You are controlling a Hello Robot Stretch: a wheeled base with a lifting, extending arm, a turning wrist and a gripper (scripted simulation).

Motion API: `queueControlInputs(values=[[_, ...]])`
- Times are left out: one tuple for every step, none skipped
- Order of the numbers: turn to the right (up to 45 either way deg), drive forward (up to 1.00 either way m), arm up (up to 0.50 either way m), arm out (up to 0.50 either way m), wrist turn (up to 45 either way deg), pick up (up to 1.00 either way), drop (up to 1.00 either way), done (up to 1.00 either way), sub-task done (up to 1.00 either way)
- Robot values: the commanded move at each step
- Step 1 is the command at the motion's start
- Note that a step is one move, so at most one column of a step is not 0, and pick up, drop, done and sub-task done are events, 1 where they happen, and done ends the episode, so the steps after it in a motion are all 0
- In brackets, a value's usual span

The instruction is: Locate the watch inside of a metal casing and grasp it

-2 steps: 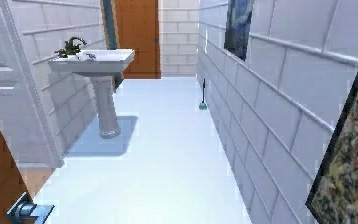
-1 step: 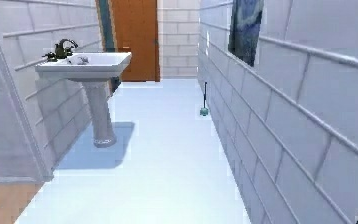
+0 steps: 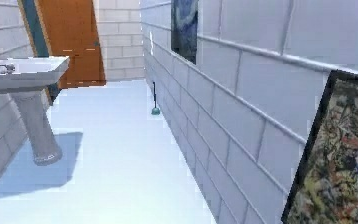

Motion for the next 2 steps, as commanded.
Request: queueControlInputs(values=[[0.0, 0.45, 0.00, 0.00, 0.0, 0.00, 0.00, 0.00, 0.00], [-21.0, 0.00, 0.00, 0.00, 0.0, 0.00, 0.00, 0.00, 0.00]])
